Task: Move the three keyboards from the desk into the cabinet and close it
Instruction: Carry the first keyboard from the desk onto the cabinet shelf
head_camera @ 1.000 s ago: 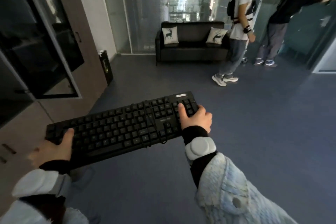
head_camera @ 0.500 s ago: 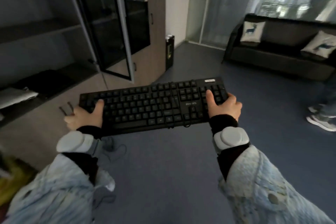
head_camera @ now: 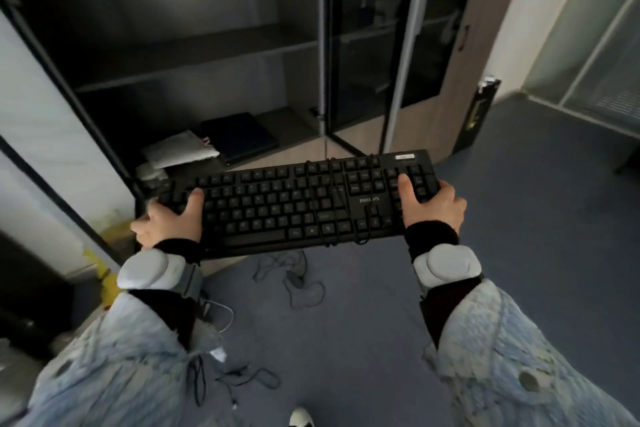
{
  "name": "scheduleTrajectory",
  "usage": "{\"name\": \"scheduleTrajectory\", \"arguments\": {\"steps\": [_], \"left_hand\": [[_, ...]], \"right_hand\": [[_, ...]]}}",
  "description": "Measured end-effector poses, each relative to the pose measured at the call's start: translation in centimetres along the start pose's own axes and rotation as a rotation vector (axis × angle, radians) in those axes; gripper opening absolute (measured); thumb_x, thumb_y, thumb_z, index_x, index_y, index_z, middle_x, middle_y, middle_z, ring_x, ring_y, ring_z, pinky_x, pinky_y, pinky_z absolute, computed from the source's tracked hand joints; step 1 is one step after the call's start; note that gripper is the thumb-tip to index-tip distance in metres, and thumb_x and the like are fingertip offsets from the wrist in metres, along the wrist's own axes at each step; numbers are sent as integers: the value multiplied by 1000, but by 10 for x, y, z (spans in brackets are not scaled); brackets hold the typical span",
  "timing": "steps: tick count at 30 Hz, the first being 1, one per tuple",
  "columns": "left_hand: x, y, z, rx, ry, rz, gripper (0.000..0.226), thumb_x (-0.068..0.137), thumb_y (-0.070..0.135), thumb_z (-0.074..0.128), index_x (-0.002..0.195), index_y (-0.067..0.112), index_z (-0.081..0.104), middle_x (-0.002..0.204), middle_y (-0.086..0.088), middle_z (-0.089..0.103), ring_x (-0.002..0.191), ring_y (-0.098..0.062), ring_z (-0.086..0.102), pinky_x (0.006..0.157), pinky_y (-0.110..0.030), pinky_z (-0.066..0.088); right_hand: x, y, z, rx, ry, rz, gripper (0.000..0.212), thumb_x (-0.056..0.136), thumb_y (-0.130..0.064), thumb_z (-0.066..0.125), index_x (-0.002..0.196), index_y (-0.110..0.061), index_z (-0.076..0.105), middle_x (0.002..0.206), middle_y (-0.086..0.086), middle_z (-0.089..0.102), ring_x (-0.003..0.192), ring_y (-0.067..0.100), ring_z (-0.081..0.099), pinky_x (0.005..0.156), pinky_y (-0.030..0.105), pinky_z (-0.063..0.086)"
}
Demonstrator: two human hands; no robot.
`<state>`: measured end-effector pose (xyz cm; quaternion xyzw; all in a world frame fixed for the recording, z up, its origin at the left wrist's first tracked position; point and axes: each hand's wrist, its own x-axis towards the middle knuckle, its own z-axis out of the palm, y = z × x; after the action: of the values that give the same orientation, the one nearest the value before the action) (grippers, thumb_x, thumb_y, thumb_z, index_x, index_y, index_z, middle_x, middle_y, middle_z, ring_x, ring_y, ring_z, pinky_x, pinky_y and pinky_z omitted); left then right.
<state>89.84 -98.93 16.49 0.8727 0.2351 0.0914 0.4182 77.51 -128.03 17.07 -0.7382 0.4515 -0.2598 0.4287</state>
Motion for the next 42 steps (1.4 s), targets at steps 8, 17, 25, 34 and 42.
{"name": "scheduleTrajectory", "arguments": {"steps": [8, 17, 25, 34, 42], "left_hand": [[99, 54, 21, -49, 58, 7, 76, 81, 55, 54, 140, 9, 39, 137, -27, 39, 126, -46, 41, 109, -48, 32], [188, 98, 69, -72, 169, -79, 77, 80, 54, 57, 141, 12, 38, 138, -25, 38, 128, -44, 39, 111, -47, 31], [256, 165, 108, -107, 352, -103, 83, 80, 54, 58, 146, 12, 31, 141, -26, 36, 131, -43, 36, 111, -46, 29], [360, 194, 106, -39, 513, -150, 83, 75, 61, 56, 142, 16, 38, 138, -26, 40, 129, -44, 40, 108, -47, 32], [487, 217, 93, -62, 526, -131, 83, 76, 59, 59, 144, 17, 35, 141, -27, 38, 131, -44, 39, 111, -48, 29]], "right_hand": [[68, -67, 105, 5, -75, -40, 81, 76, -61, 56, 136, -9, 39, 129, 19, 42, 122, 37, 42, 104, 46, 37], [168, -131, 225, 65, -229, -116, 73, 75, -60, 58, 129, -12, 46, 125, 19, 45, 117, 35, 46, 97, 35, 37], [267, -220, 304, 150, -356, -259, 76, 75, -59, 59, 132, -11, 44, 127, 18, 44, 116, 37, 48, 97, 37, 40], [301, -295, 407, 139, -497, -345, 73, 75, -62, 56, 129, -15, 46, 128, 15, 43, 115, 35, 50, 94, 37, 41], [298, -369, 503, 113, -465, -464, 83, 80, -61, 51, 143, -11, 33, 136, 18, 38, 121, 35, 46, 101, 35, 38]]}}
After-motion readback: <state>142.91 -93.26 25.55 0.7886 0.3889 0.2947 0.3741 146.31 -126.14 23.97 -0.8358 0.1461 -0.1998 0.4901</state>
